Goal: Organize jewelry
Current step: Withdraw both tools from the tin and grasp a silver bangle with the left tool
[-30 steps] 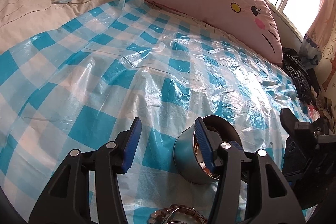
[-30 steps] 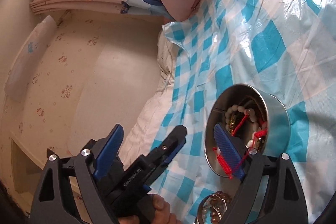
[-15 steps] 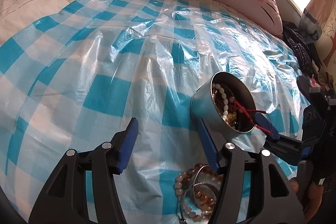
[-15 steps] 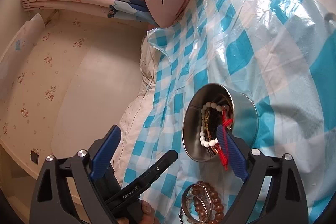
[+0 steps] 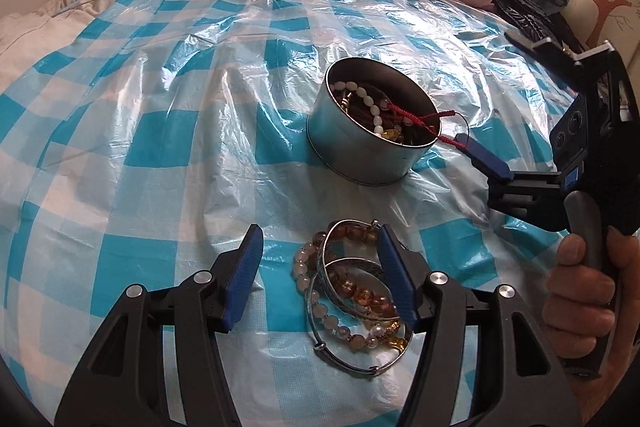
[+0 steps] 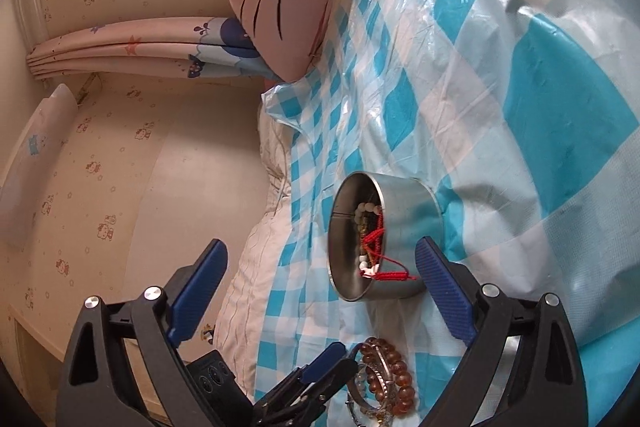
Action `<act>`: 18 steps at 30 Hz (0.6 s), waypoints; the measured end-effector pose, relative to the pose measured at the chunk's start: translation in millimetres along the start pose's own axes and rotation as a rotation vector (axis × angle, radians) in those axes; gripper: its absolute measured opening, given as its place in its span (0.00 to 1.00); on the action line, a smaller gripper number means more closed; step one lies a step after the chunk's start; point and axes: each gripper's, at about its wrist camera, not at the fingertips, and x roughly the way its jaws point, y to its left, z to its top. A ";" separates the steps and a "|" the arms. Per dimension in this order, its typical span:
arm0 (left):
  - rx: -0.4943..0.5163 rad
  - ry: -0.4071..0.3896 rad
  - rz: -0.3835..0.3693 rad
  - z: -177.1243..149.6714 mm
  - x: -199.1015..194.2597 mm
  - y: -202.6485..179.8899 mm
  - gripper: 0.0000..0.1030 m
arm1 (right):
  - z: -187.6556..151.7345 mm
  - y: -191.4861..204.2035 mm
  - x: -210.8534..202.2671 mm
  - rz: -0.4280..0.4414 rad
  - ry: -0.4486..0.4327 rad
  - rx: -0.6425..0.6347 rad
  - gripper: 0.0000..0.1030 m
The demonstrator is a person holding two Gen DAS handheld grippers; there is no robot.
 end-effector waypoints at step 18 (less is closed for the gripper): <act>0.050 0.012 -0.025 -7.4 7.3 -6.7 0.20 | -28.8 26.6 -1.6 -0.417 0.059 -0.258 0.89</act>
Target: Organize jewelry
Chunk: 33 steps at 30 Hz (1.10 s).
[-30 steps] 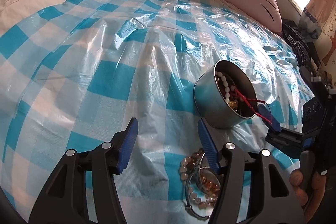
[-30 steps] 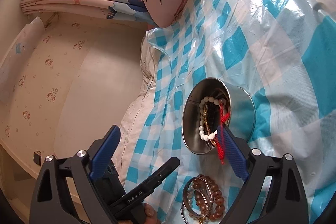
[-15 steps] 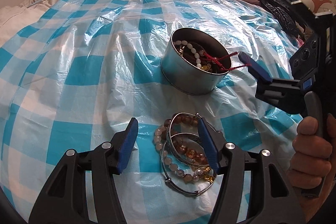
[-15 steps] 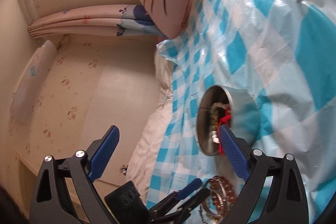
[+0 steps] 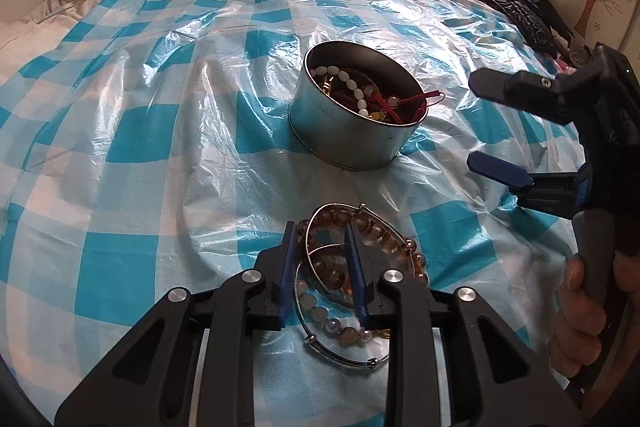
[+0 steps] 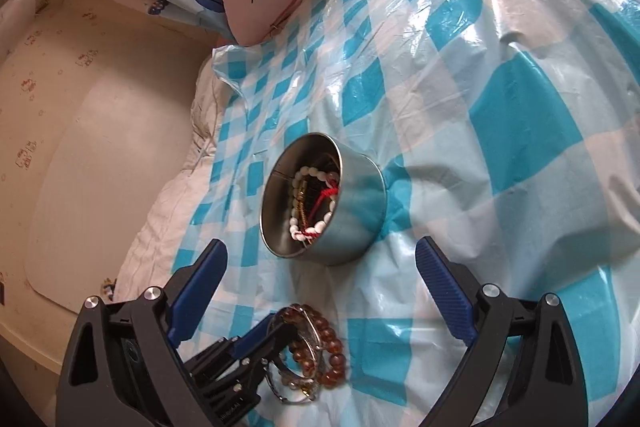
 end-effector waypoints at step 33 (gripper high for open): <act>-0.355 -0.138 -0.112 5.7 -22.7 74.7 0.05 | -101.2 85.4 64.8 -0.144 0.320 -0.632 0.68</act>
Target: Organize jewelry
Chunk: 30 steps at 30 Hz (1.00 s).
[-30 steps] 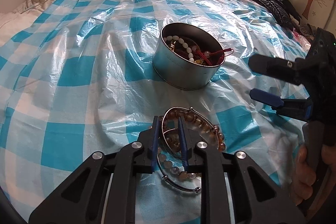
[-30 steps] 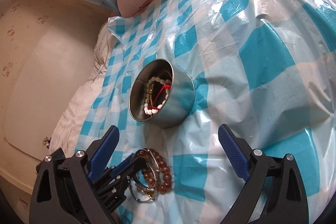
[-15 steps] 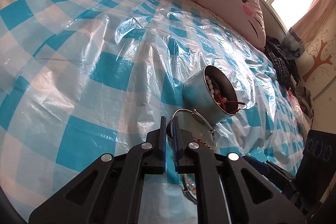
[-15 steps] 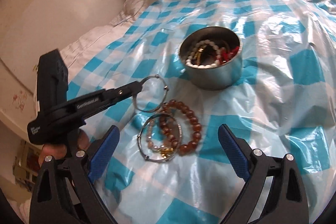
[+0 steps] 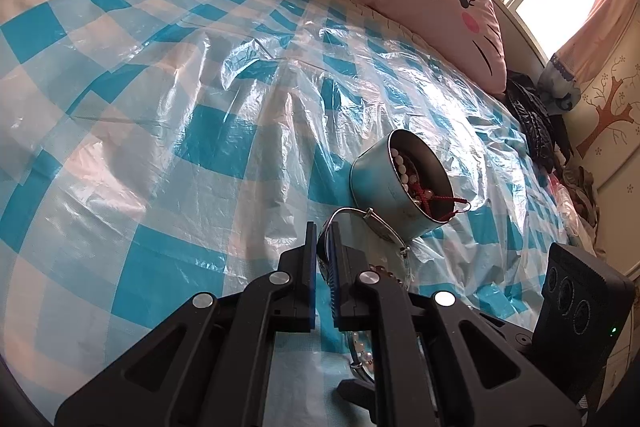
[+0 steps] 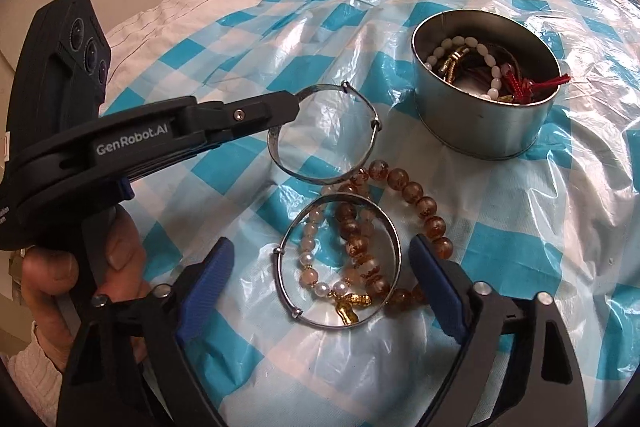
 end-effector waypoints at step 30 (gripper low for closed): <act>0.177 -0.025 -0.071 9.4 10.3 -67.6 0.05 | -28.5 -84.2 -98.1 -0.158 -0.346 0.328 0.60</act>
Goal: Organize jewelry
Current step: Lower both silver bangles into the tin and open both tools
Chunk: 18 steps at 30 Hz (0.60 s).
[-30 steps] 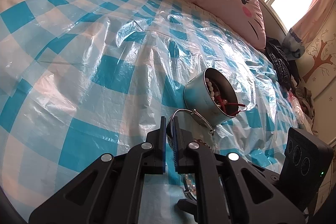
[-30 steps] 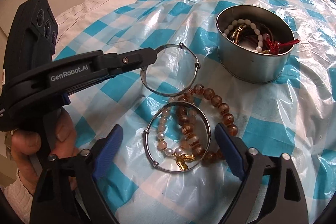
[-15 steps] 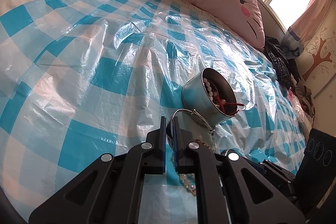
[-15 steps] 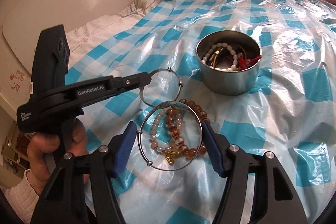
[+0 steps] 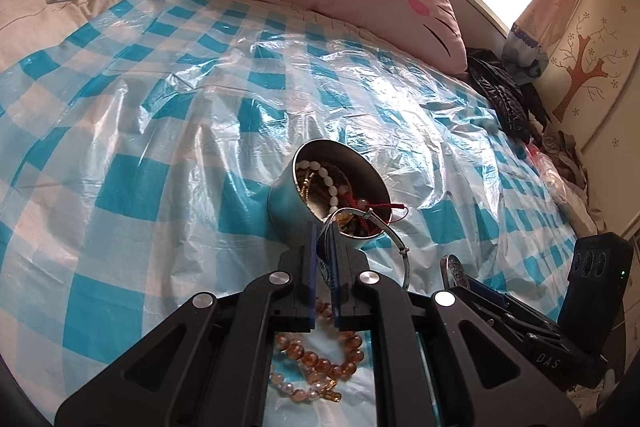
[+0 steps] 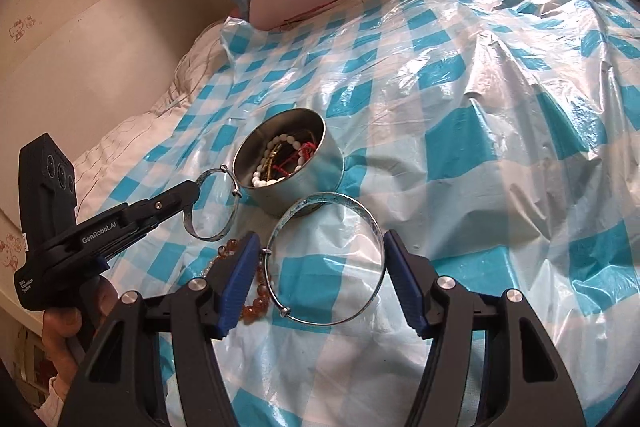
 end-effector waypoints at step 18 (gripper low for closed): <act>0.102 0.002 0.044 33.7 55.7 -33.7 0.05 | 0.4 -15.4 -1.5 0.004 -0.013 0.055 0.60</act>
